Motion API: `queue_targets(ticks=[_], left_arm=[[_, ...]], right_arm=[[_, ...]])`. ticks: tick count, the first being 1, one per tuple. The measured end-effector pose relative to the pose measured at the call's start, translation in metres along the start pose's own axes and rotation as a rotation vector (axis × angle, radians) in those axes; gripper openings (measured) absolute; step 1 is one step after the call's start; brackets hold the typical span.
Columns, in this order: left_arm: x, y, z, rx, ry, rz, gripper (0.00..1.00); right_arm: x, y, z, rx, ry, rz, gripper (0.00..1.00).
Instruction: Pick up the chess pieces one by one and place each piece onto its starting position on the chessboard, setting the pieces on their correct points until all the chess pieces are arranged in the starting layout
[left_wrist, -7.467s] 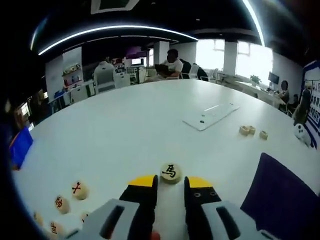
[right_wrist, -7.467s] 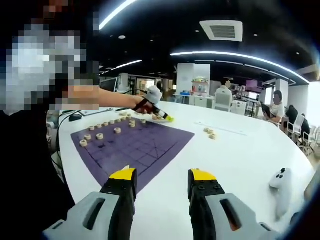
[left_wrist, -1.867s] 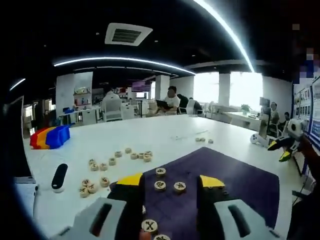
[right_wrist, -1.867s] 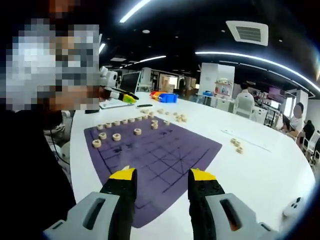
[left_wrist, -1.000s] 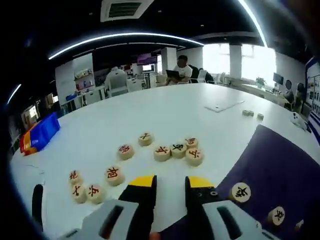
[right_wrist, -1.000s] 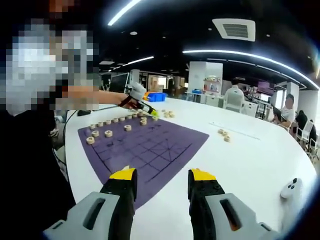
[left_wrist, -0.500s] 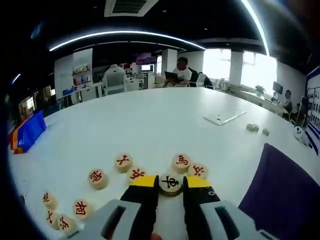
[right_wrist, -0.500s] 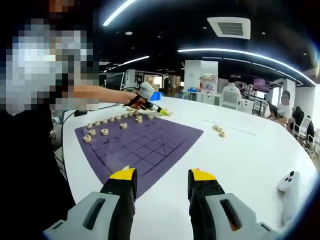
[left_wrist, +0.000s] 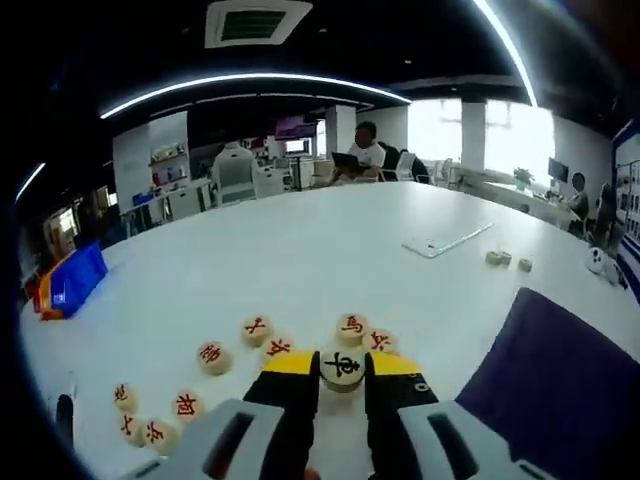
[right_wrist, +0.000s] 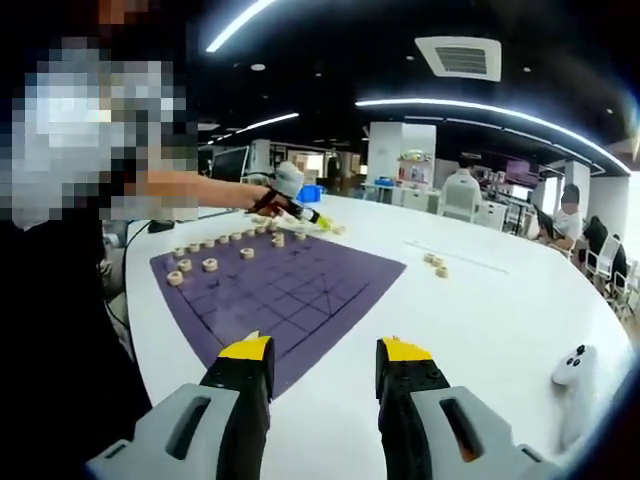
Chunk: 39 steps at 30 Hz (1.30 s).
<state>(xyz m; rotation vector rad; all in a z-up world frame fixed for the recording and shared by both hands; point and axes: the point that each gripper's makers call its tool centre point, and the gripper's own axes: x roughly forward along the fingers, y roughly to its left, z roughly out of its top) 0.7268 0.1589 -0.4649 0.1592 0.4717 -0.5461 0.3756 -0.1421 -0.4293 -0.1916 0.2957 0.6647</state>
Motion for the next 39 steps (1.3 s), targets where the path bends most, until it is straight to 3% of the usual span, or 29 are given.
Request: queue_targets(ticks=[6,17,27,29,39], left_arm=[[-0.053,-0.003,0.009,-0.009,-0.035,-0.026,0.2],[-0.177,-0.017,-0.011,0.008,-0.083,-0.031,0.2],[-0.272,-0.062,-0.053,-0.008,-0.14,-0.087,0.2],[-0.283,-0.07,-0.062,-0.039,-0.155,-0.094,0.2],[-0.321,-0.101,-0.117,-0.03,-0.173,-0.12,0.2]], right_arm=[[0.003,0.008,0.003,-0.011,-0.012,0.018,0.41],[0.007,0.023,0.015,-0.044,-0.036,0.058,0.41],[0.015,0.027,0.016,-0.056,-0.033,0.085,0.41],[0.017,0.029,0.018,-0.061,-0.036,0.094,0.41],[0.026,0.036,0.022,-0.076,-0.033,0.133,0.41]])
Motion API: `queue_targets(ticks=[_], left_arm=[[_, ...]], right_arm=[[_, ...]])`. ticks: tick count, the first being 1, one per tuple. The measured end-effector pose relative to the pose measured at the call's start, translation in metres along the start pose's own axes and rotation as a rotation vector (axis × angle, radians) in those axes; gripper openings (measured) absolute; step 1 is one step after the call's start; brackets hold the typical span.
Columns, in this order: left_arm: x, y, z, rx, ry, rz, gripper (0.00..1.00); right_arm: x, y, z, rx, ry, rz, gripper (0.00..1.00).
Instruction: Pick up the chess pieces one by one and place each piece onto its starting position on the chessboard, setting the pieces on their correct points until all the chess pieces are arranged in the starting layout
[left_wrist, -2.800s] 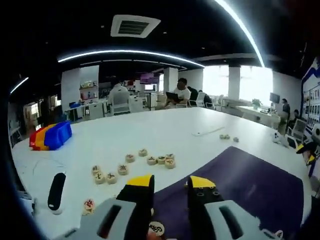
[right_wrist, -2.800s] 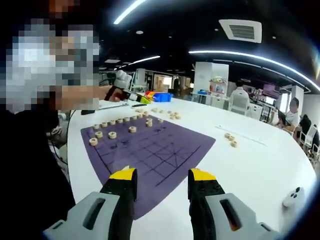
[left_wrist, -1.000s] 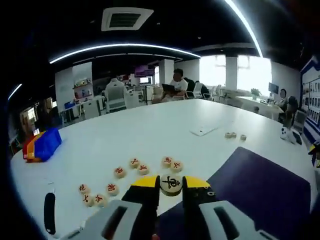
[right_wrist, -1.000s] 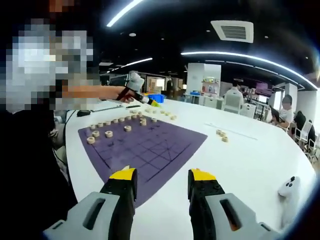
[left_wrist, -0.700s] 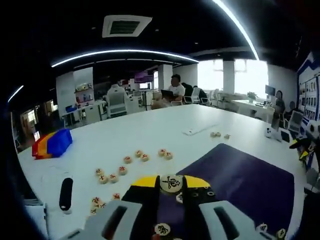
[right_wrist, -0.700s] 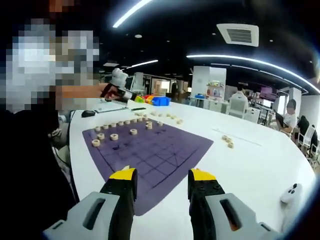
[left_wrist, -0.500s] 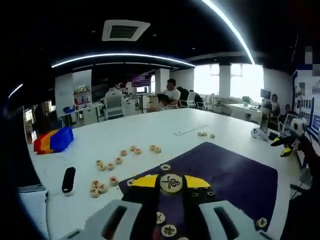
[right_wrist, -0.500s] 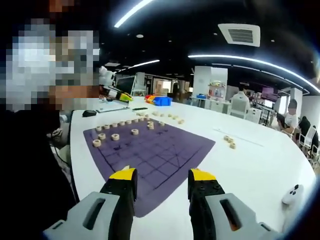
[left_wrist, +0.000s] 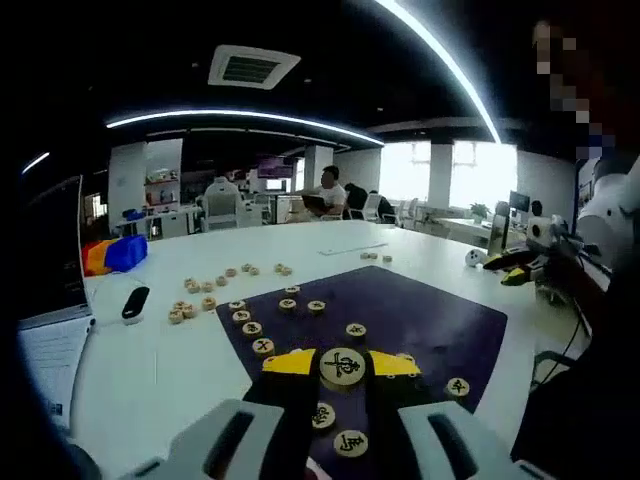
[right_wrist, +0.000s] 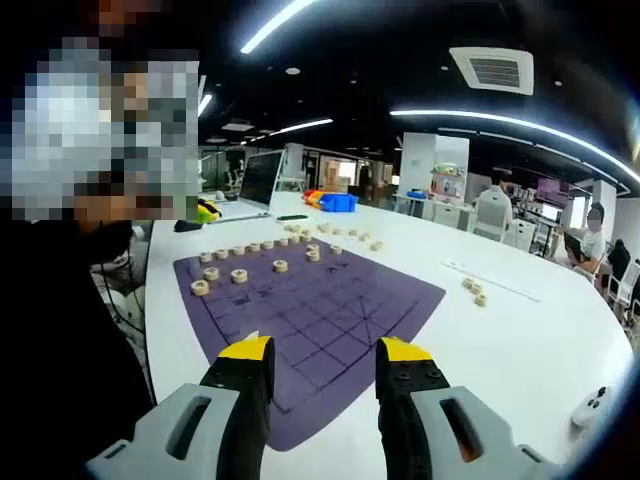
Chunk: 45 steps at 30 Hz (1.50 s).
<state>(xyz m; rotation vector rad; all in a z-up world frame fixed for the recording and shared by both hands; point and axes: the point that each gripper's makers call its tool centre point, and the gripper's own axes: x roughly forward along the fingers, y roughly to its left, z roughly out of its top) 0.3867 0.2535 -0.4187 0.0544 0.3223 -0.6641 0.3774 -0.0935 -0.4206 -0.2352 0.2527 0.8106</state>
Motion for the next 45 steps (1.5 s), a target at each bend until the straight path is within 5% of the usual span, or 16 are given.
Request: queue_targets(ticks=[7,15,23,26,36,45], left_arm=[[-0.017,-0.026,-0.033,0.008,0.057,-0.087,0.2],[-0.011,-0.04,-0.067,0.042,0.153,-0.136,0.2],[-0.009,-0.038,-0.071,0.068,0.157,-0.137,0.21],[-0.01,-0.037,-0.072,0.074,0.155,-0.134,0.3],[-0.011,-0.044,-0.055,0.074,0.106,-0.157,0.32],[-0.002,-0.036,0.006,-0.09,-0.097,-0.072,0.34]], right_arm=[[0.005,0.005,0.004,-0.01,-0.002,0.017,0.41],[0.008,0.009,0.005,-0.015,0.001,0.027,0.41],[0.007,0.009,0.005,-0.016,0.004,0.024,0.41],[0.007,0.009,0.006,-0.016,0.002,0.022,0.41],[0.007,0.011,0.009,-0.023,-0.001,0.025,0.41],[0.0,0.018,0.021,-0.044,-0.034,0.011,0.41]])
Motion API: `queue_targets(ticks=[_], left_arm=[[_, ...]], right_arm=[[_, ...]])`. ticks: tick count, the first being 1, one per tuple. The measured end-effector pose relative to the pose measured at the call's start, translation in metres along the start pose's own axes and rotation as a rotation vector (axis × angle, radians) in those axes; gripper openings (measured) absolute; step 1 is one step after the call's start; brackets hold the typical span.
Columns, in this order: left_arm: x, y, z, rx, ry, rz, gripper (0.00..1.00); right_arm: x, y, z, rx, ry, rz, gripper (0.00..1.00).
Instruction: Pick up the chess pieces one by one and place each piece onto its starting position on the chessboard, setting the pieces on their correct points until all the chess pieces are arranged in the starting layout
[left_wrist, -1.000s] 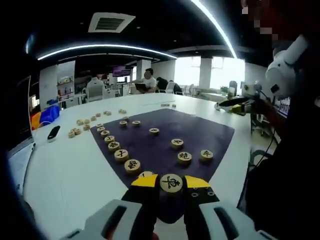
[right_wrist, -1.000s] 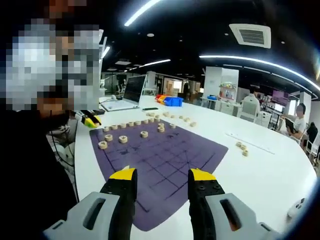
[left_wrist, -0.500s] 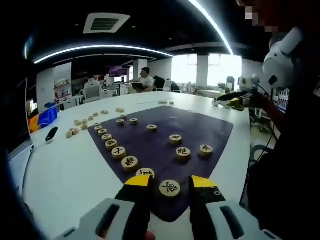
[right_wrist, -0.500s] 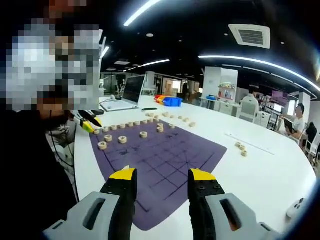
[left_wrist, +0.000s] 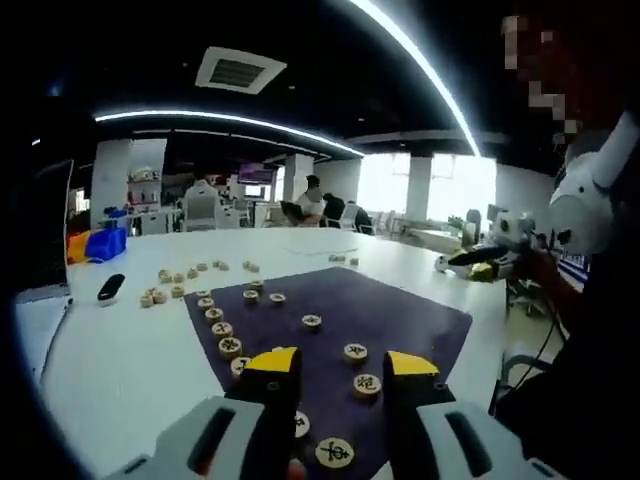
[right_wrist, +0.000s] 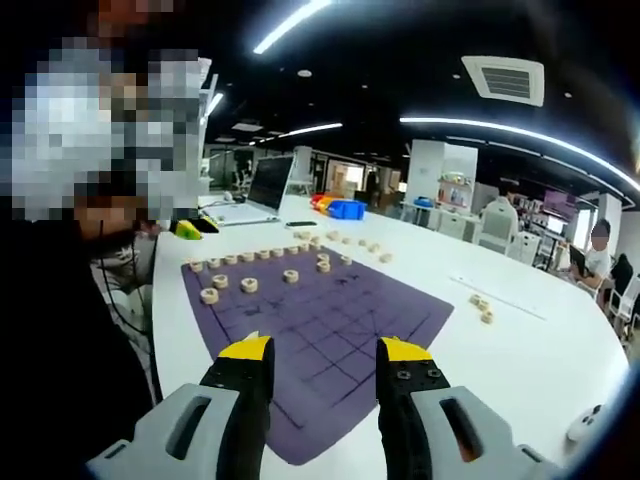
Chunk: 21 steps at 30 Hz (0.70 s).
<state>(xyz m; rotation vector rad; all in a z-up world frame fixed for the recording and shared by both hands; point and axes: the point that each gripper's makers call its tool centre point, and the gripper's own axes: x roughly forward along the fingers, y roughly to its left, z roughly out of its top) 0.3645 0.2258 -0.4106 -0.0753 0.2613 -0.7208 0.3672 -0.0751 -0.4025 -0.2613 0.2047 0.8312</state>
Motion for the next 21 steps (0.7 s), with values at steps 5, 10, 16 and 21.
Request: queue_targets(ticks=[5,10,16,21], left_arm=[[-0.002,0.001,0.012,-0.002,-0.023,0.016,0.36],[-0.01,0.002,0.036,0.034,-0.07,0.051,0.37],[-0.013,-0.003,0.046,0.064,-0.095,0.062,0.38],[-0.015,-0.011,0.056,0.103,-0.081,0.053,0.37]], right_arm=[[-0.004,0.005,0.005,-0.014,-0.018,-0.001,0.41],[-0.012,0.015,0.016,-0.035,-0.049,0.004,0.42],[-0.012,0.026,0.03,-0.046,-0.076,-0.001,0.4],[-0.013,0.03,0.041,-0.039,-0.098,-0.012,0.4]])
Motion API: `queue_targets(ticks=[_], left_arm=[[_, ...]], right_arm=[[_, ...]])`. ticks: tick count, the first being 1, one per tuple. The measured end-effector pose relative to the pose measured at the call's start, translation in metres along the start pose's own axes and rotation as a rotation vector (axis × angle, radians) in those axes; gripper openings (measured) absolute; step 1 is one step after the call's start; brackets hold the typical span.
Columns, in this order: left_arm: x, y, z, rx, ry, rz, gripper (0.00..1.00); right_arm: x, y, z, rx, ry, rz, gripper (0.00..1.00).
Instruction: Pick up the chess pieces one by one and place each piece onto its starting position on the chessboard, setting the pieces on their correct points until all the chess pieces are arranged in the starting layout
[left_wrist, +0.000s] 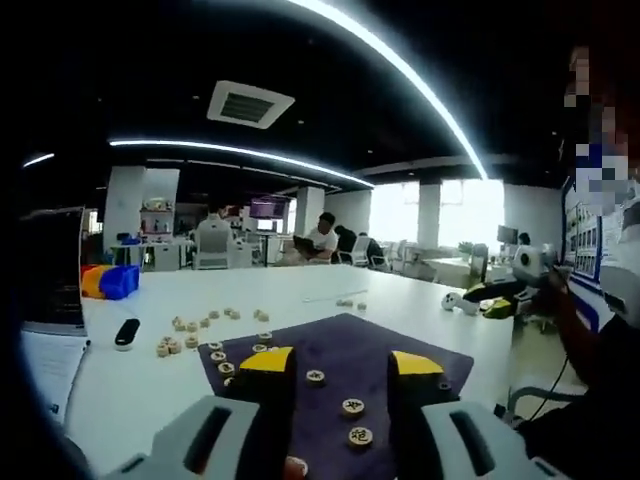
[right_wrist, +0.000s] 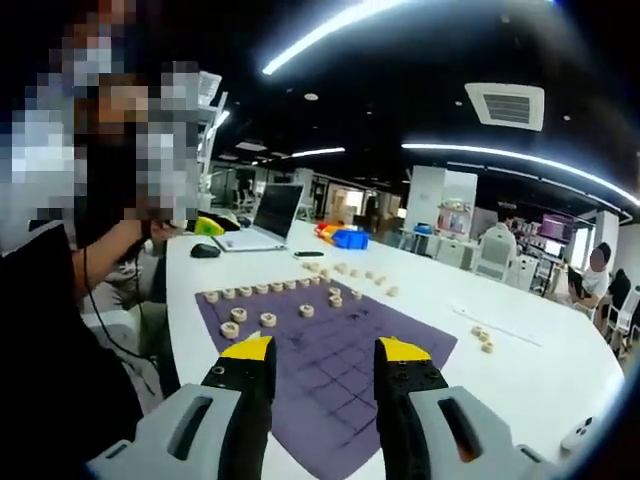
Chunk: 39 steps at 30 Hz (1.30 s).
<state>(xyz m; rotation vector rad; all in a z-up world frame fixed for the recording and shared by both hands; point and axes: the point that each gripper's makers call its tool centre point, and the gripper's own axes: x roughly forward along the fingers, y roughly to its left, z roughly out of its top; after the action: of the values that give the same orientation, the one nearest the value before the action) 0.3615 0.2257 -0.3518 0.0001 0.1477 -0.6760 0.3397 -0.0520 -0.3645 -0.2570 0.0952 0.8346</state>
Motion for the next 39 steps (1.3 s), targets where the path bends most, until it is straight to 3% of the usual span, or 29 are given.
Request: queue_targets(ticks=[2,6,9,15,19,25,28,29,32,36,39], left_arm=[[-0.001,0.004,0.011,0.027,-0.047,0.024,0.37],[-0.008,0.006,0.017,0.012,-0.092,0.016,0.37],[-0.017,0.02,0.02,0.017,-0.141,0.078,0.35],[-0.029,0.023,0.023,0.059,-0.117,0.091,0.33],[-0.031,0.011,0.032,0.071,-0.136,0.059,0.34],[-0.034,-0.007,0.026,0.084,-0.101,0.024,0.36],[-0.042,-0.011,0.03,0.093,-0.111,0.019,0.36],[-0.044,-0.01,0.033,0.097,-0.119,0.023,0.36],[-0.05,-0.009,0.038,0.097,-0.139,0.026,0.36],[-0.052,-0.003,0.04,0.096,-0.144,0.04,0.36],[-0.051,0.003,0.039,0.091,-0.142,0.053,0.36]], right_arm=[[0.002,0.004,0.005,-0.015,-0.006,0.007,0.4],[0.006,0.009,0.015,-0.04,-0.017,0.013,0.4],[0.009,0.012,0.018,-0.049,-0.019,0.015,0.4],[0.01,0.015,0.027,-0.057,-0.066,0.004,0.4],[0.016,0.025,0.034,-0.054,-0.065,0.014,0.4],[0.019,0.013,0.042,-0.016,-0.059,-0.037,0.4],[0.016,-0.003,0.047,0.04,-0.075,-0.06,0.4],[0.015,-0.015,0.042,0.043,-0.053,-0.107,0.4],[0.017,-0.039,0.032,0.008,-0.003,-0.157,0.4],[0.028,-0.078,0.025,0.019,-0.021,-0.198,0.4],[0.045,-0.119,0.003,0.065,0.022,-0.252,0.39]])
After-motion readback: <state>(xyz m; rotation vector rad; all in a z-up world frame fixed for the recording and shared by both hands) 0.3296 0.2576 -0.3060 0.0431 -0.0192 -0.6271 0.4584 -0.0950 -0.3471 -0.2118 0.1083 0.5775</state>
